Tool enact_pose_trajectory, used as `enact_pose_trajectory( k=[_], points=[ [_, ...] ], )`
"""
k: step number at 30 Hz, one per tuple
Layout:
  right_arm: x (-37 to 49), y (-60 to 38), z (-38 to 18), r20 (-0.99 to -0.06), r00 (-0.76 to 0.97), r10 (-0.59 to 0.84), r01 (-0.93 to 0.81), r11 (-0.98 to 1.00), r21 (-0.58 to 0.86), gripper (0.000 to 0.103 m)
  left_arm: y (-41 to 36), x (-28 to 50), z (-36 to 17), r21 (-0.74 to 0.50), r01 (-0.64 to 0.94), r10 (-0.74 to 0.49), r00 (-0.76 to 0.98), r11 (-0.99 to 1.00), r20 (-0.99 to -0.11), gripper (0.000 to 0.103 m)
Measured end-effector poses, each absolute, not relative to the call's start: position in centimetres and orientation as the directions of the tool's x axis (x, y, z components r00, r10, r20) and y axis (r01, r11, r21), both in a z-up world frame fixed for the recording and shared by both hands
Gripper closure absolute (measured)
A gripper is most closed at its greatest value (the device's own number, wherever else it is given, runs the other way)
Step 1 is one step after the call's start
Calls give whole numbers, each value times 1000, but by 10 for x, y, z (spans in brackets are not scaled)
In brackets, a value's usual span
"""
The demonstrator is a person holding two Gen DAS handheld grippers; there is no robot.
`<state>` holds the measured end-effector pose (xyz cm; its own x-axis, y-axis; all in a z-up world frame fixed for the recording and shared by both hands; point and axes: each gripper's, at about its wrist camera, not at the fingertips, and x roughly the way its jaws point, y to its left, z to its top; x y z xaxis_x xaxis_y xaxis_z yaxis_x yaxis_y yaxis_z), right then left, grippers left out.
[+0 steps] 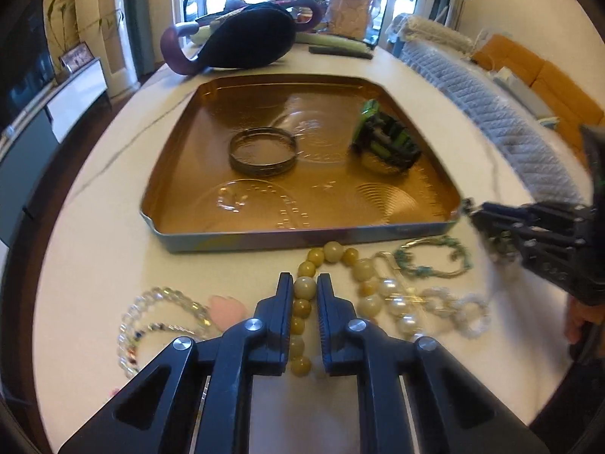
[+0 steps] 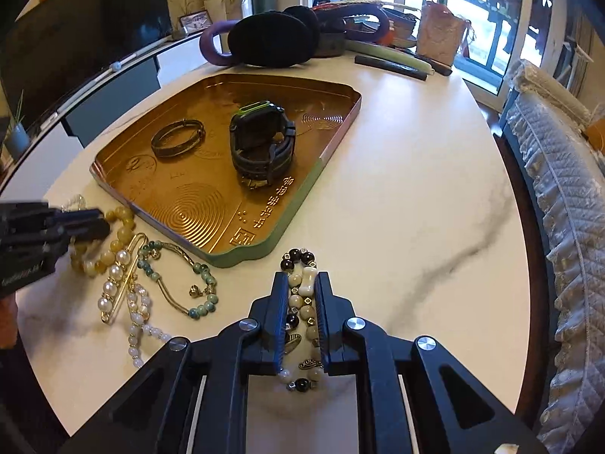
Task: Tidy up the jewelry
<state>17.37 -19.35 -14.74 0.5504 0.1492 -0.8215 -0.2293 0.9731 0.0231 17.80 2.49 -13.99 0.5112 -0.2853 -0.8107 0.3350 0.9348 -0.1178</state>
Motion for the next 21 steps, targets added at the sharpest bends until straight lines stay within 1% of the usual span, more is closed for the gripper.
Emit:
enact_pose_trajectory(
  k=[2,6,21],
  points=[
    [172,-197,-143,-806,564,179,-223,973,61,95,27,173,-131,-151,334,-316,521,930,-793,90],
    [163,-196,-123,-766,618,180,-235,971,39,95,34,166,-117,-181,328,-342,542,927,-767,90],
    [129,-190,-85,-701,680,214,-245,968,57,95,46,130,-75,-235,314,-386,620,920,-683,90]
  ],
)
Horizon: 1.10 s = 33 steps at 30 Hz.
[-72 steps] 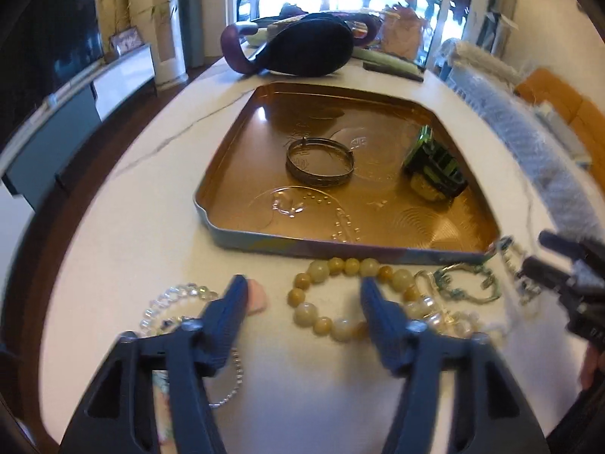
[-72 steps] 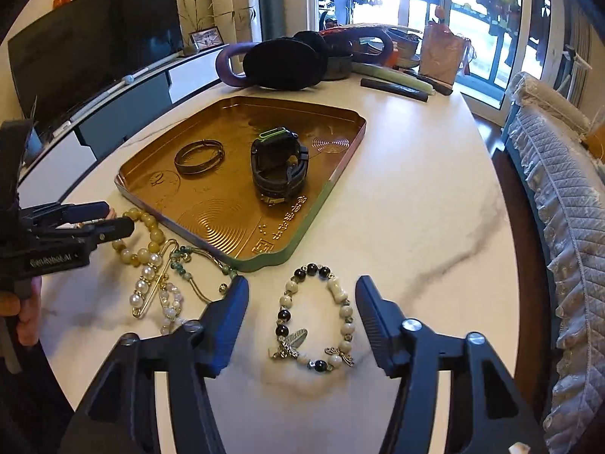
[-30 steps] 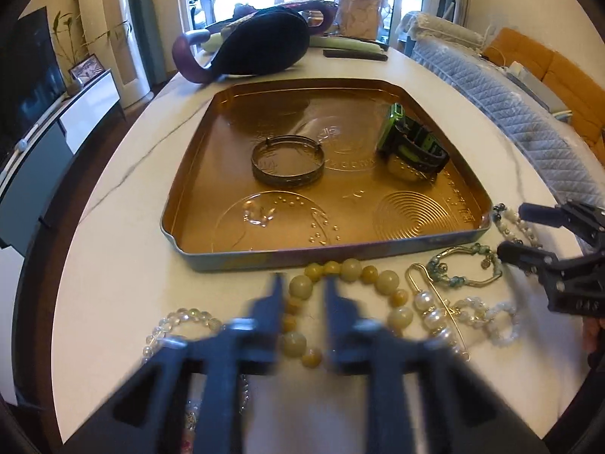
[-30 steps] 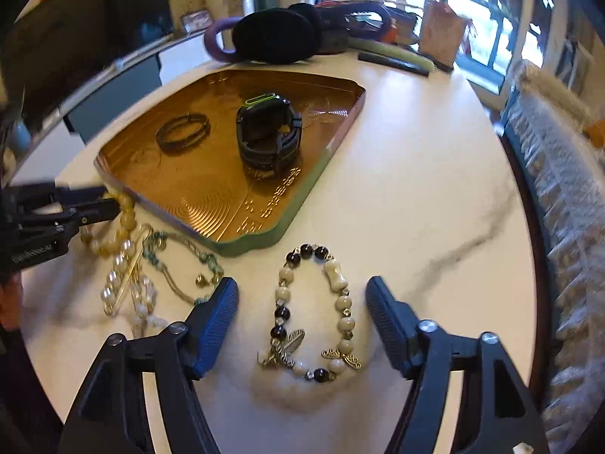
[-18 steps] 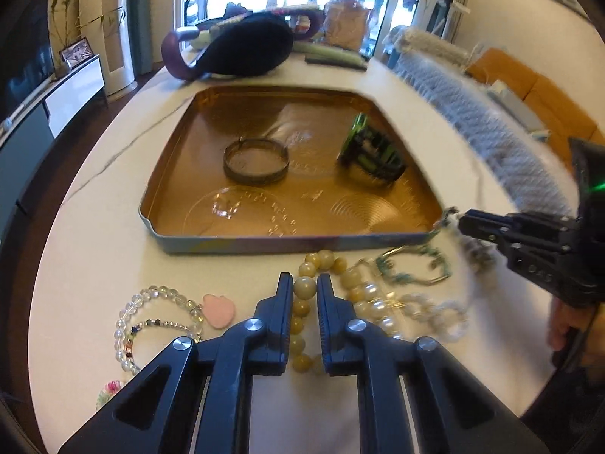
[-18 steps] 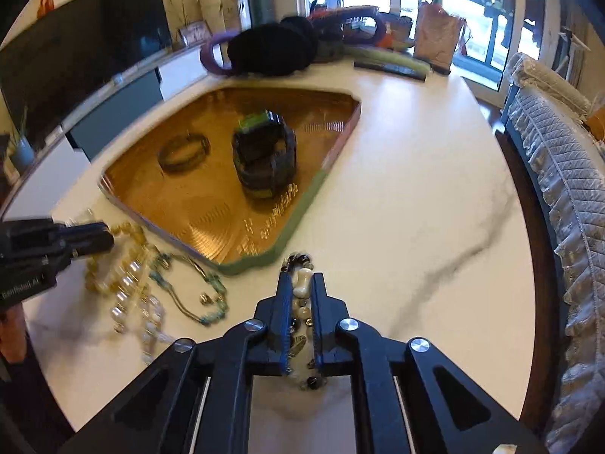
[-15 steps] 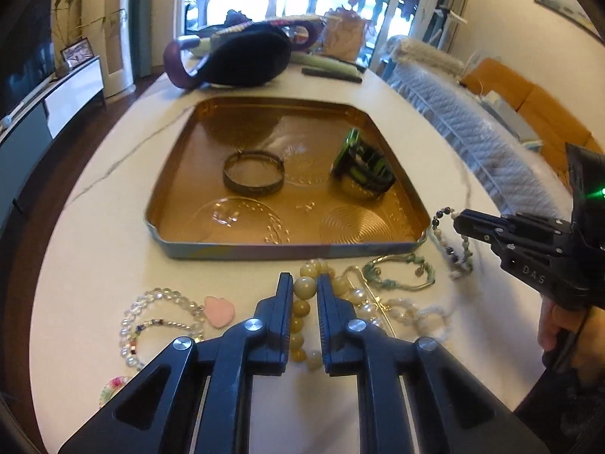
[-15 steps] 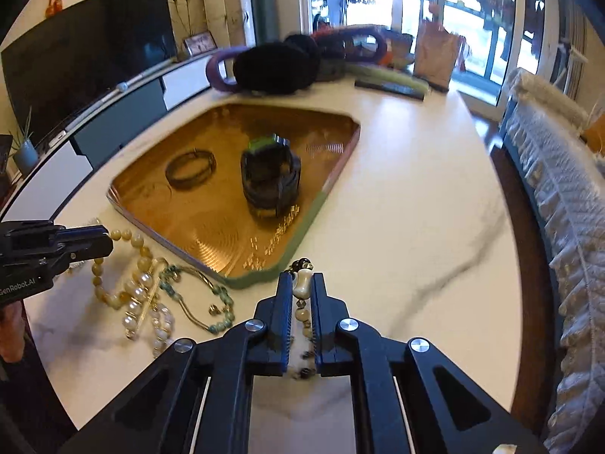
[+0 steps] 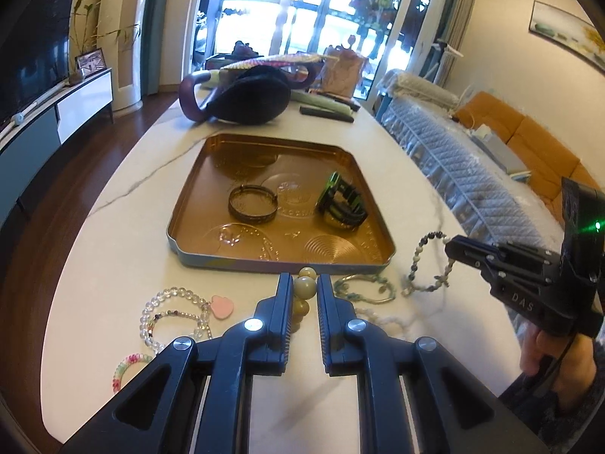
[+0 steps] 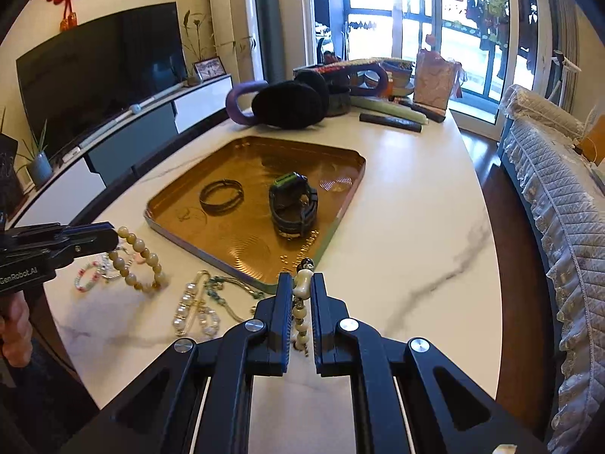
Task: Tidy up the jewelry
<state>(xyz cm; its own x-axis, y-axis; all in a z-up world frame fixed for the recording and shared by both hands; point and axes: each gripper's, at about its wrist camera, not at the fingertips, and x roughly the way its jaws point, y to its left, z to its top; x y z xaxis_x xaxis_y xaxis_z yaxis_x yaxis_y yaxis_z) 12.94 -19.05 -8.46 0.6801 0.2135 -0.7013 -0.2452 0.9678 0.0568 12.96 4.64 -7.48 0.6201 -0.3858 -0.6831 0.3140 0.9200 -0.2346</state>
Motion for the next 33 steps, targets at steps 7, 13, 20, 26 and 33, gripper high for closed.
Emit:
enact_pose_trajectory(
  k=[7,13,20,26,33],
  points=[
    [113,-180,-56,-655,721,228,-264,964,46,95,47,123,-47,-234,303,-381,665,924,-643,90],
    [106,-168,-17,-589,767,255,-301,953,21,95,44,122,-14,-199,318,-372,712,927,-595,90],
    [114,-157,20,-524,794,309,-338,940,44,95,41,134,10,-199,348,-397,727,916,-560,90],
    [131,-142,29,-495,798,343,-379,925,31,95,43,155,4,-186,342,-385,737,921,-555,90],
    [161,-131,-7,-540,763,356,-409,912,23,95,61,196,-36,-267,284,-390,701,921,-598,90]
  ],
)
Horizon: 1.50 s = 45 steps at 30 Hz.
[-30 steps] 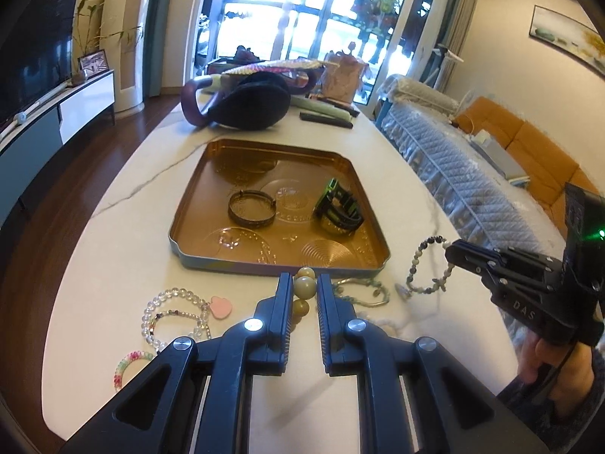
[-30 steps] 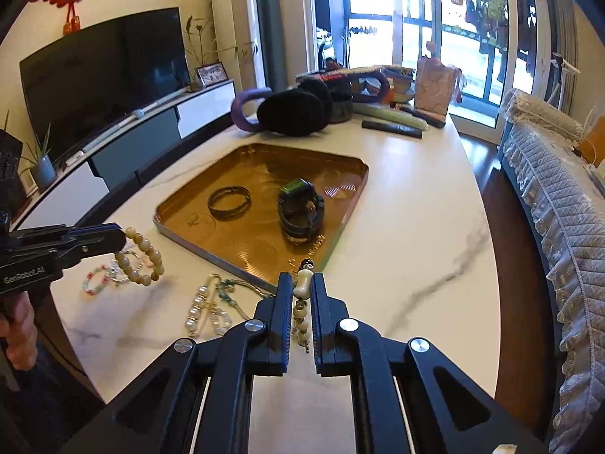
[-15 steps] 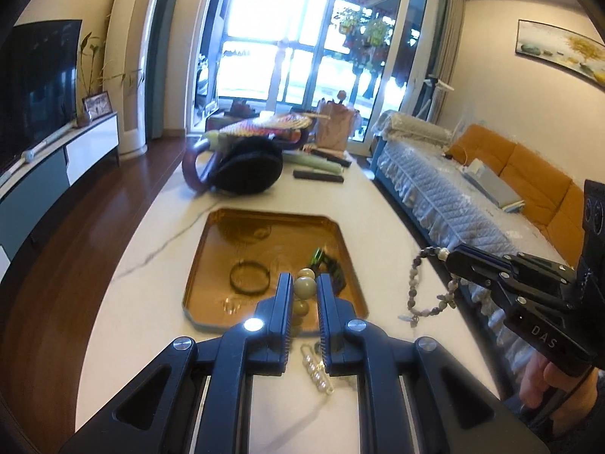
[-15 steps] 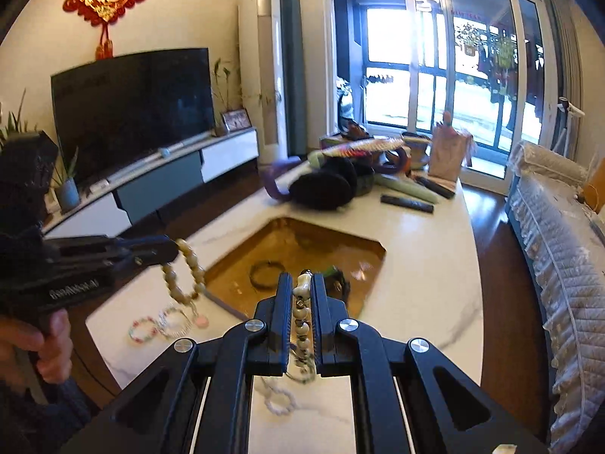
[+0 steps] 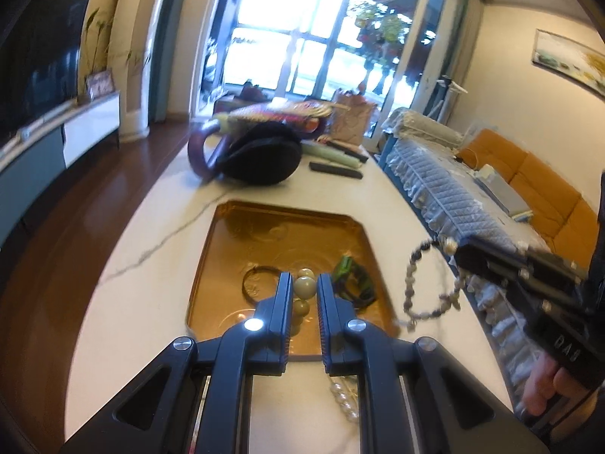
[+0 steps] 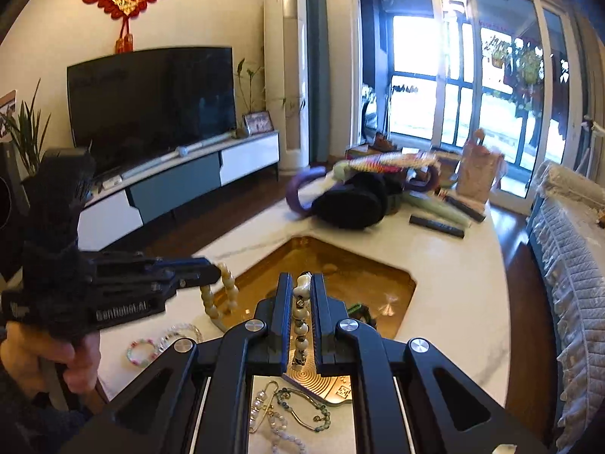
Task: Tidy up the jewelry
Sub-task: 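Lift both bracelets and carry them over the copper tray, then open the left tool to drop the jade bracelet while the right tool releases the beaded bracelet into the tray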
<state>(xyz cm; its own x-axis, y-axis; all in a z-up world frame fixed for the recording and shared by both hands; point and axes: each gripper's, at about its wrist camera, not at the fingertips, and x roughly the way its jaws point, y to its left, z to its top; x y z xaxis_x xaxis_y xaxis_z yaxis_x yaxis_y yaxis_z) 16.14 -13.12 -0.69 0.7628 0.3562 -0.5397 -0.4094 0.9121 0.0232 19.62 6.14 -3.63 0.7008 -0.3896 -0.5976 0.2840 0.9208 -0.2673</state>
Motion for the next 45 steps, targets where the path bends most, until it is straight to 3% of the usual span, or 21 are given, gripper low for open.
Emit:
enact_pose_trajectory(
  k=[19,27,40,42,44,45],
  points=[
    [216,-129,-110,-722,610,325,-404,912,69,95,76,249,-144,-297,105,-307,520,949,-797,90],
    [215,-148,-140,-788,551,273,-323,941,100,95,74,236,-147,-323,117,-337,497,939,-799,90],
    [201,-157,-143,-808,536,243,-281,954,101,94,75,245,-144,-262,120,-284,549,958,-787,89],
    [195,-154,-143,-812,527,253,-299,949,101,88,74,243,-141,-256,124,-282,549,959,-787,88],
    [191,-152,-141,-810,543,221,-300,952,59,62,70,235,-136,-238,145,-278,556,960,-784,80],
    [188,-150,-138,-802,545,244,-324,944,67,55,66,229,-130,-220,157,-270,563,963,-781,73]
  ],
)
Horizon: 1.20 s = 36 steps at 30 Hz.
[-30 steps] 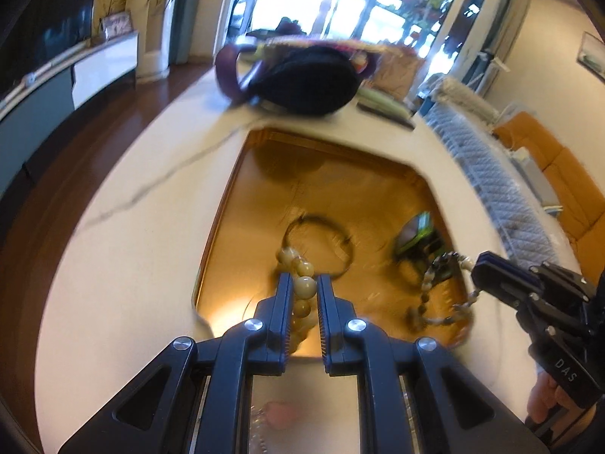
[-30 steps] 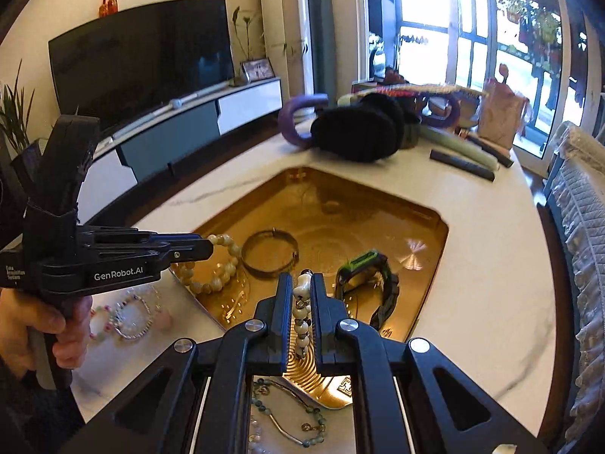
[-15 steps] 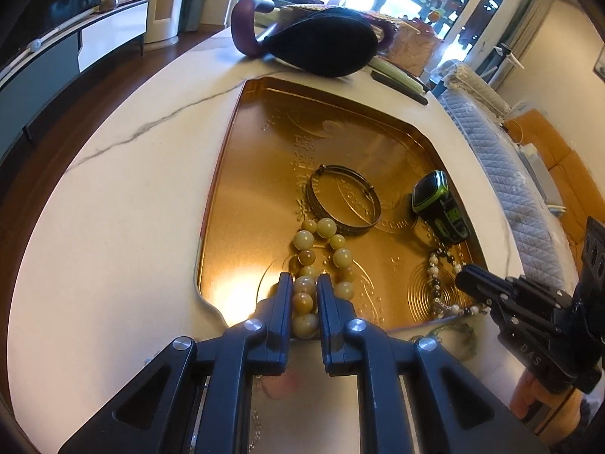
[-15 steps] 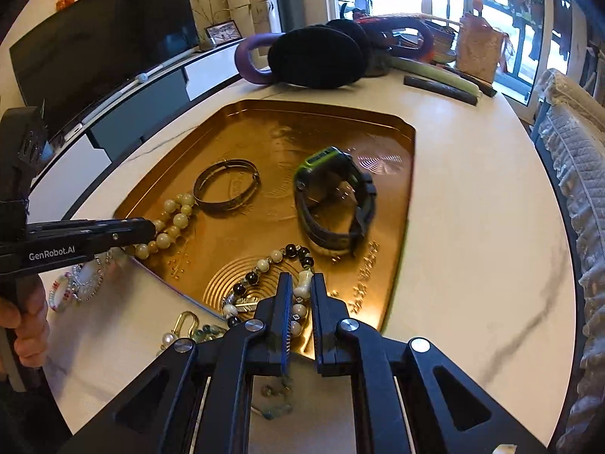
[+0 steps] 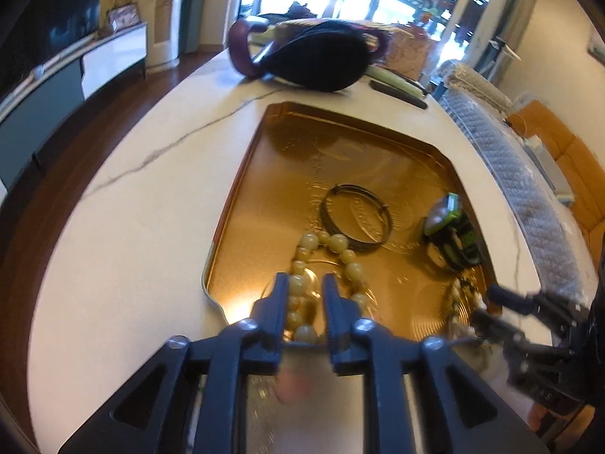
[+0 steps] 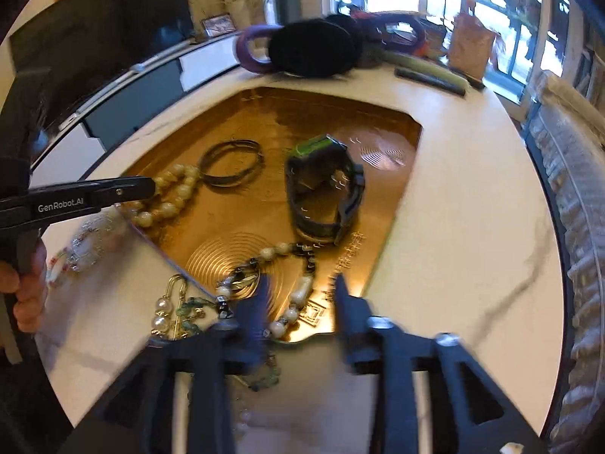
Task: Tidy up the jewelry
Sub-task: 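Open the left tool to drop the jade bracelet while the right tool releases the beaded bracelet into the tray, then close the left tool on the pearl pin brooch while the right tool grasps a white pearl bracelet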
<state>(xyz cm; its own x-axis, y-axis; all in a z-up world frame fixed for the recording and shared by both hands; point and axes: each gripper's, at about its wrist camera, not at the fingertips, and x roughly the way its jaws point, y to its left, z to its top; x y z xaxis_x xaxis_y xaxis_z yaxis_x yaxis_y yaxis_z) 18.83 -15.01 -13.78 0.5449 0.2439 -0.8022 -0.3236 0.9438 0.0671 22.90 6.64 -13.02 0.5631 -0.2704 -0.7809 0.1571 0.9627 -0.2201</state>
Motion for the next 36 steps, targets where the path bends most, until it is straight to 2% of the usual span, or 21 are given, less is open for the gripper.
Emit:
enact_pose_trajectory(
  k=[2,4,7,10,15,18,22,24,27,30,32,33,35,36],
  points=[
    [181,-147,-129,-785,564,257,-343,937,60,23,59,216,-121,-194,169,-256,578,966,-775,29],
    [174,-145,-121,-766,594,247,-350,936,30,9,53,200,-109,-170,185,-249,614,968,-749,22],
    [165,-144,-111,-741,625,246,-355,935,11,9,44,182,-94,-142,215,-249,640,966,-727,22],
    [159,-150,-106,-735,614,288,-340,937,82,9,39,169,-89,-141,223,-254,644,965,-722,22],
    [154,-162,-111,-753,602,266,-281,953,112,9,35,155,-85,-129,234,-253,641,964,-725,22],
    [149,-176,-106,-731,628,266,-236,961,147,10,33,148,-85,-121,233,-246,640,965,-728,22],
    [137,-184,-100,-734,630,256,-208,965,158,10,35,138,-91,-154,213,-255,615,965,-746,22],
    [126,-184,-103,-745,617,253,-212,965,153,10,38,132,-95,-186,205,-274,603,961,-750,24],
    [113,-181,-107,-753,622,213,-214,972,98,10,42,122,-100,-236,186,-300,589,954,-750,33],
    [106,-179,-110,-753,611,243,-244,963,112,22,40,116,-104,-266,199,-332,571,943,-751,43],
    [105,-178,-112,-754,602,262,-262,957,123,44,35,112,-106,-256,224,-339,566,940,-751,54],
    [105,-177,-115,-759,587,282,-279,950,138,51,32,110,-106,-251,245,-348,564,937,-749,57],
    [103,-174,-119,-768,558,314,-301,939,166,73,24,106,-109,-245,295,-374,551,923,-746,77],
    [103,-172,-123,-774,544,326,-312,934,174,77,20,105,-111,-241,313,-382,543,919,-748,78]
  ],
)
